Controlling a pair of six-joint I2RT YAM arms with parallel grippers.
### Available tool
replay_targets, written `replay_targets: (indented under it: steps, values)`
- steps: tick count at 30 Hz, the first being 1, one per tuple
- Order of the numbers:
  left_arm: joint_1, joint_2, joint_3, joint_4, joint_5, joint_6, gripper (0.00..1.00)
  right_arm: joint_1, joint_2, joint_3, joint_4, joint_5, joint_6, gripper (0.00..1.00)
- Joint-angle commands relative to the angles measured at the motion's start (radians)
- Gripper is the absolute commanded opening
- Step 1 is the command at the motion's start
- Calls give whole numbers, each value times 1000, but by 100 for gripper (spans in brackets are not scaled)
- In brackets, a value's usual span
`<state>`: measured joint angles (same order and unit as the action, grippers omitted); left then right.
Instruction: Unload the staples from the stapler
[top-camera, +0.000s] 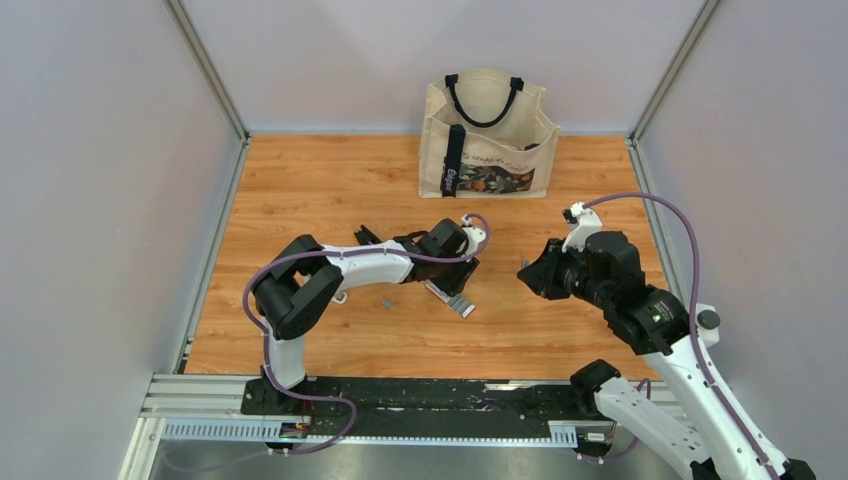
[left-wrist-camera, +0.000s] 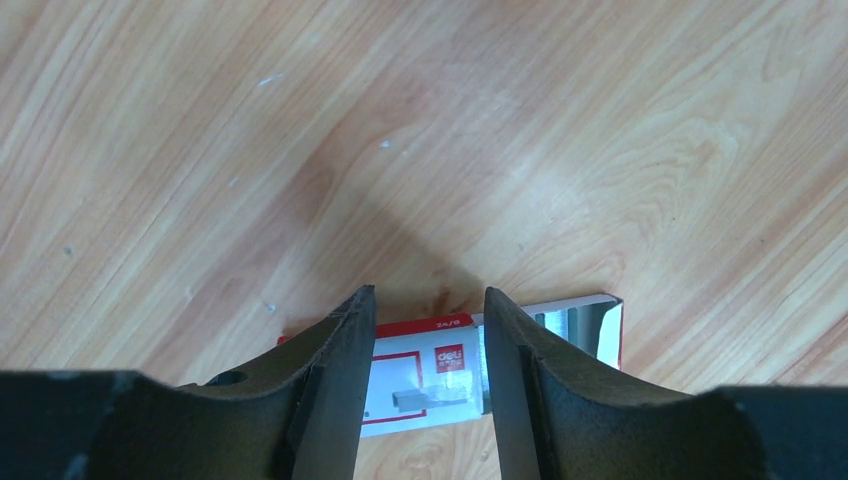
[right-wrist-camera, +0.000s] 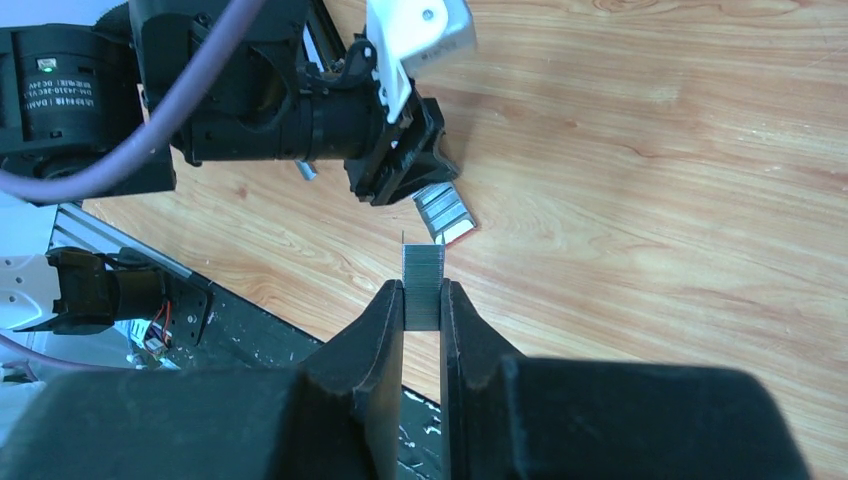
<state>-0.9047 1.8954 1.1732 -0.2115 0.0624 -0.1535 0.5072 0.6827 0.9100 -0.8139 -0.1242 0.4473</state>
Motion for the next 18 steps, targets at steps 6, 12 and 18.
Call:
replay_targets:
  steps: [6, 12, 18]
  values:
    - [99, -61, -69, -34, 54, -176, 52, -4, 14, -11, 30, -6, 8, 9]
    - [147, -82, -92, -25, 116, -202, 52, -4, 87, -94, 104, -35, 39, 7]
    - [150, -85, -98, -28, 163, -208, 52, 2, 175, -166, 168, -83, 62, 6]
